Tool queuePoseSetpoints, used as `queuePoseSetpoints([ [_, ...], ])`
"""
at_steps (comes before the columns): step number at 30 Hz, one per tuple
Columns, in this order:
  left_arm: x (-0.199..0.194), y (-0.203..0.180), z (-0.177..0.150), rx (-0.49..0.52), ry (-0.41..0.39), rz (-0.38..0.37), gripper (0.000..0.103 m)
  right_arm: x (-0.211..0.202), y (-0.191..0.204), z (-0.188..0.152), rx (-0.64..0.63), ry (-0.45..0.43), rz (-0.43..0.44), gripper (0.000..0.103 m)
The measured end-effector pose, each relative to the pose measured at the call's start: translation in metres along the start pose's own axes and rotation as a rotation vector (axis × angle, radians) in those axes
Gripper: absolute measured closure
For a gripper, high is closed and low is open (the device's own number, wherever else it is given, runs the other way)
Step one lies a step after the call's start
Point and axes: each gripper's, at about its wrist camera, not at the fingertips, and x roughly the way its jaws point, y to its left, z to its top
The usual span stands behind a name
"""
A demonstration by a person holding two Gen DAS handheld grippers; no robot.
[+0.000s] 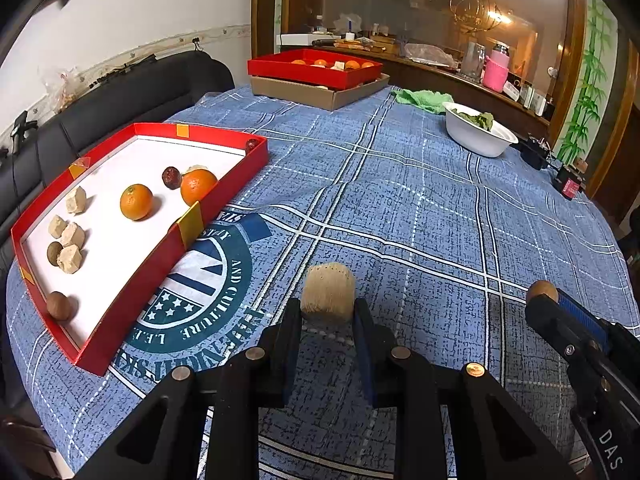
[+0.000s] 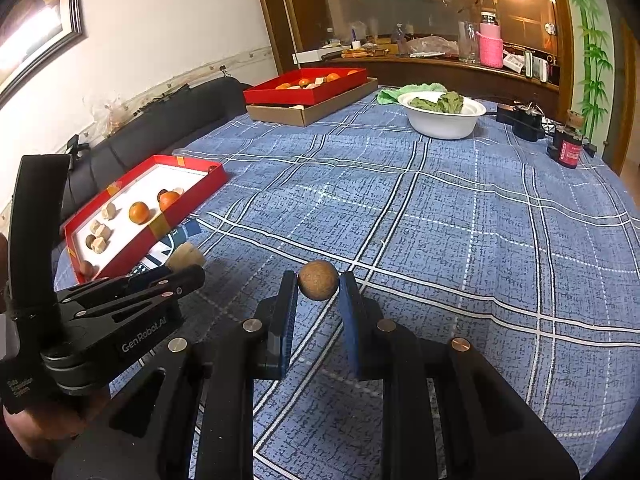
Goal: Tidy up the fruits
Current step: 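Carry the brown fruit and pastry toward the red tray with both grippers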
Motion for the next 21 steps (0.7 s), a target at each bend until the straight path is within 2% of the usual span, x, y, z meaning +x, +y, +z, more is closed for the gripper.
queuePoseSetpoints([
  [9,-0.013,0.002,-0.005,0.014,-0.026,0.017,0.078,-0.003,0.009,0.001,-0.039,-0.002,-0.032,0.083],
  [21,-0.025,0.059,0.003,-0.083,-0.054,0.064,0.079,-0.006,0.055,0.013,-0.134,-0.007,0.0,0.083],
])
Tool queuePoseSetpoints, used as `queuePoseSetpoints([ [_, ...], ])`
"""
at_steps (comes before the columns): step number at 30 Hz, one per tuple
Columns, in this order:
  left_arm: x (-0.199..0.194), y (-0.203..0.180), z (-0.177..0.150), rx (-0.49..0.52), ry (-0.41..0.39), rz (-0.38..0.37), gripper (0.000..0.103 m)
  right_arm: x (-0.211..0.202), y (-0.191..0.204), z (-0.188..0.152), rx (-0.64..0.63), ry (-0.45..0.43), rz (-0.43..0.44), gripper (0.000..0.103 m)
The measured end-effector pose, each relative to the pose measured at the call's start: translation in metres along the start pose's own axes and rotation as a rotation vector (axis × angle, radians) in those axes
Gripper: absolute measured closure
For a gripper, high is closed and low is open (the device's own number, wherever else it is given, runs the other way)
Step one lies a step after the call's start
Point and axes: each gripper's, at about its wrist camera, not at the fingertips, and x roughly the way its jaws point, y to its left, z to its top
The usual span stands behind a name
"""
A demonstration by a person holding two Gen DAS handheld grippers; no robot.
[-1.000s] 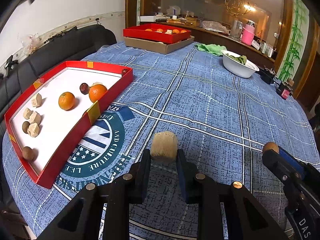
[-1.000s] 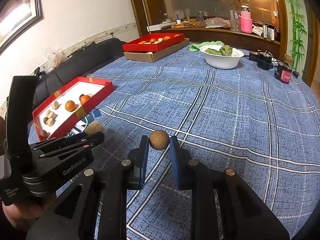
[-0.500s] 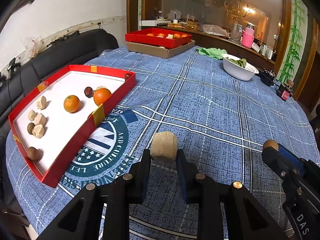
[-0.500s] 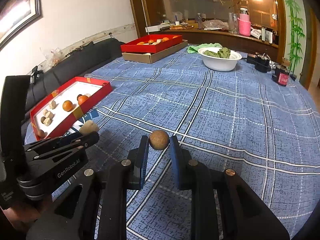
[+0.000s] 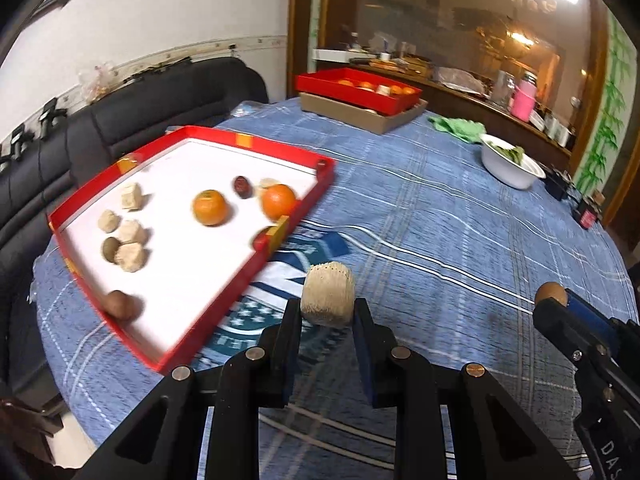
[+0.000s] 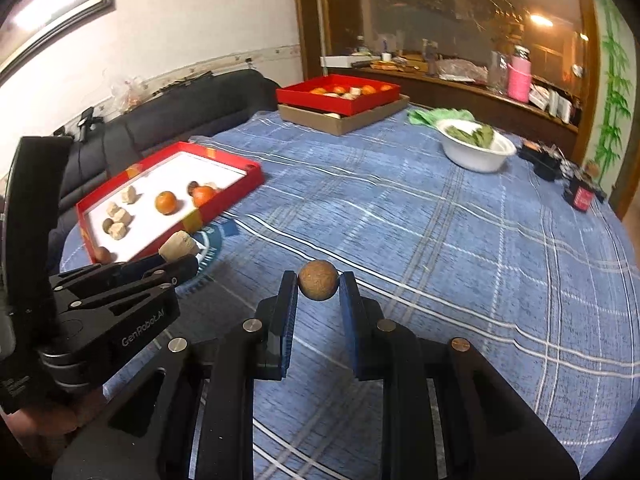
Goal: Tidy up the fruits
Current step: 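Carry the brown fruit and pastry toward the red tray with both grippers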
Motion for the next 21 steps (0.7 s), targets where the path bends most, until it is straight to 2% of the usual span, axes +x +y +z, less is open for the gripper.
queuePoseSetpoints([
  [11,0.0,0.052,0.009,-0.074,-0.013,0.068,0.079,0.016,0.058,0.027,-0.093,-0.015,0.081,0.082],
  [21,0.005,0.073,0.024,-0.101,-0.021,0.103,0.079,0.031,0.097,0.055,-0.149,-0.031,0.152,0.082],
])
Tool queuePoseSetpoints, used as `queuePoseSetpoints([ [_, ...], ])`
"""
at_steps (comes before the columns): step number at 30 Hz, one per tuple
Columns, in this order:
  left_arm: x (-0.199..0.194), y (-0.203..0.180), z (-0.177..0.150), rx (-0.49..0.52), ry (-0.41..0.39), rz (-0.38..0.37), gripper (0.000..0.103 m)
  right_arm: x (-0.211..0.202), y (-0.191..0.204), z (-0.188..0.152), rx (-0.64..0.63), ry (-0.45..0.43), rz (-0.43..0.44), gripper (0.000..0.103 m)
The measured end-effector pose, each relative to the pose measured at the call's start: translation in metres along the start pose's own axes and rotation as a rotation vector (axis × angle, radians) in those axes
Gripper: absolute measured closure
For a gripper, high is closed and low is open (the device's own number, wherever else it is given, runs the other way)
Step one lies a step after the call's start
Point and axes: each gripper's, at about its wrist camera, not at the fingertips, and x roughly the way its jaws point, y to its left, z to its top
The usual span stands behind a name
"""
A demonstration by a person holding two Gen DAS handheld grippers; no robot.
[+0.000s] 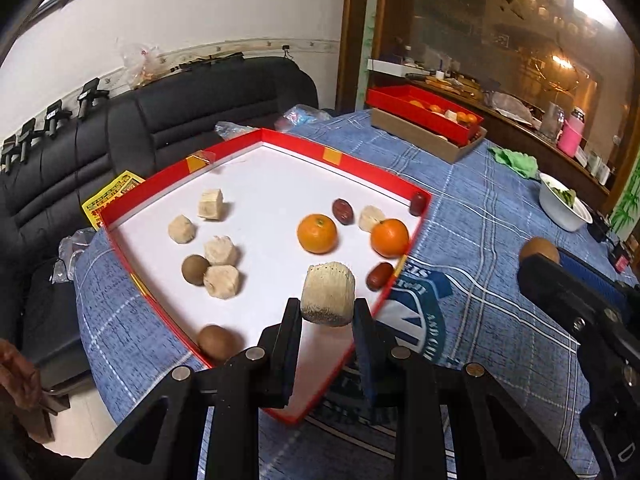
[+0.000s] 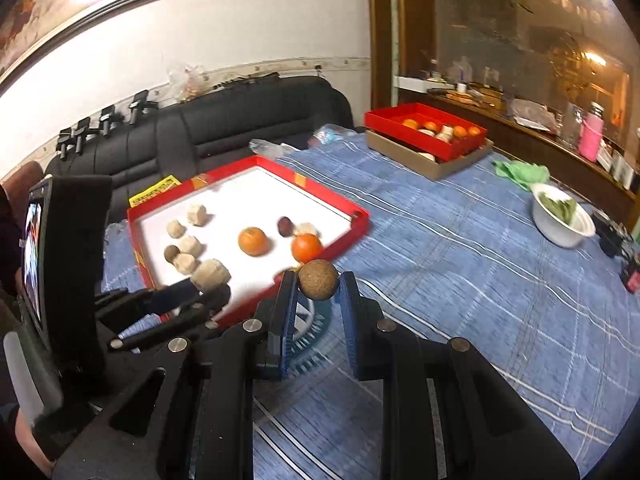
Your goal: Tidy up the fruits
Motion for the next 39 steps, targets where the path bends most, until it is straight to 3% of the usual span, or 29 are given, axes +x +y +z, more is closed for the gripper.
queuePoseSetpoints([
  [16,0.041,0.059,0.063,-0.071,0.003,0.143,0.079,0.076,0.027,0.053,-0.039,0.047,0.087,0.082],
  [32,0.072,0.069,0.077,-0.088,0.075,0.151,0.079,0.131,0.037,0.073,-0.042,0.12,0.09,0.082],
  [35,0.082,0.072,0.078,-0.103,0.138,0.121,0.079,0.143,0.039,0.073,-0.047,0.169,0.09,0.081],
  [37,0.087,0.075,0.078,-0.108,0.162,0.127,0.076,0.152,0.041,0.07,-0.063,0.208,0.081,0.053],
  [39,0.085,0.077,0.078,-0.114,0.156,0.117,0.072,0.153,0.036,0.068,-0.048,0.215,0.032,0.035],
])
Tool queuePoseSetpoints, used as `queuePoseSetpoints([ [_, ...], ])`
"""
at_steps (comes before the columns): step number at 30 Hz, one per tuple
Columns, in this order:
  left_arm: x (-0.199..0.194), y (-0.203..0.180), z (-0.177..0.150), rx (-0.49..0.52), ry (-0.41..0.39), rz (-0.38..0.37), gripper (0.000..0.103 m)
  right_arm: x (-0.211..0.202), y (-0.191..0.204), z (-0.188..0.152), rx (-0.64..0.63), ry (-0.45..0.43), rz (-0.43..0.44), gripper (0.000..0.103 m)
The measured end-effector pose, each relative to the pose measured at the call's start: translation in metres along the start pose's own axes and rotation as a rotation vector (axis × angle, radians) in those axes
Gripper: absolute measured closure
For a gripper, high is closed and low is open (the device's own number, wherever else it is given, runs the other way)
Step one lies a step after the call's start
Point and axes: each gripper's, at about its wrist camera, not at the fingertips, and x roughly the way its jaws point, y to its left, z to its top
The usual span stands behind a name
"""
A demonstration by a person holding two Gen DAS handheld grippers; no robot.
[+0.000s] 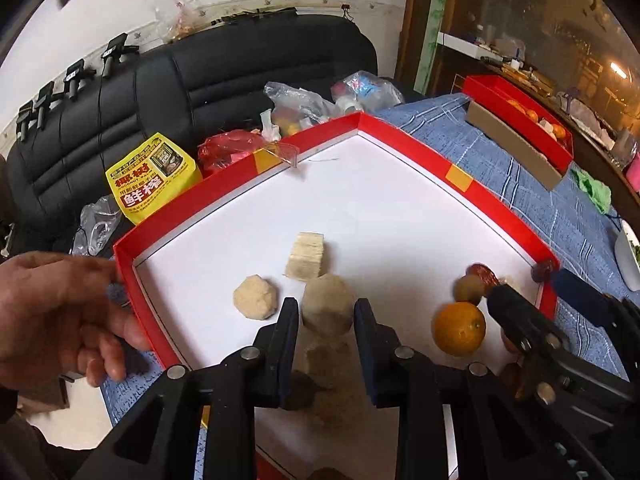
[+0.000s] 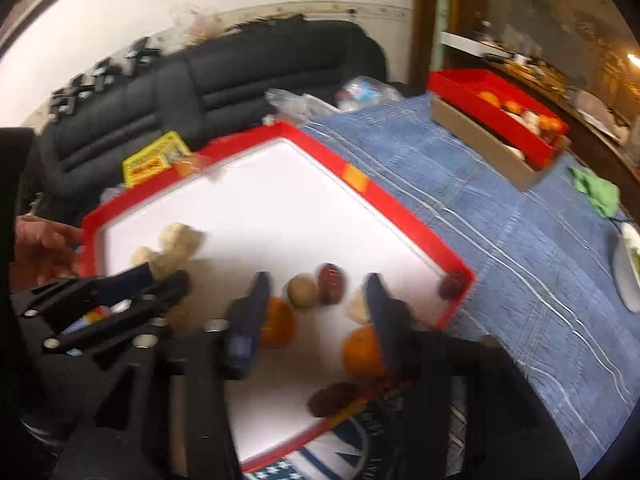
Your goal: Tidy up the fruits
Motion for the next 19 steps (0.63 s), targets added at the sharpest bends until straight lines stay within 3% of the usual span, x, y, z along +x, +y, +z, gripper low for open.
queuePoseSetpoints([
  [1,-0.001,0.0,0.0,-0.003,0.002,-0.006,0.069,-0.002,-0.004,-0.002,0.014,-0.004,0.003,0.024],
  [2,-0.003,0.0,0.0,-0.003,0.0,-0.012,0.064,-0.003,-0.007,-0.003,0.022,-0.006,0.002,0.02],
  [7,-0.017,-0.007,0.0,0.022,-0.04,-0.033,0.045,-0.028,-0.017,-0.008,0.033,-0.052,0.002,0.018],
  [14,-0.025,-0.013,0.003,0.031,-0.06,-0.031,0.041,-0.067,-0.021,-0.011,0.024,-0.13,0.0,0.001],
  [19,-0.028,-0.015,0.003,0.03,-0.076,-0.022,0.041,-0.076,-0.014,-0.01,-0.016,-0.143,0.003,0.0],
])
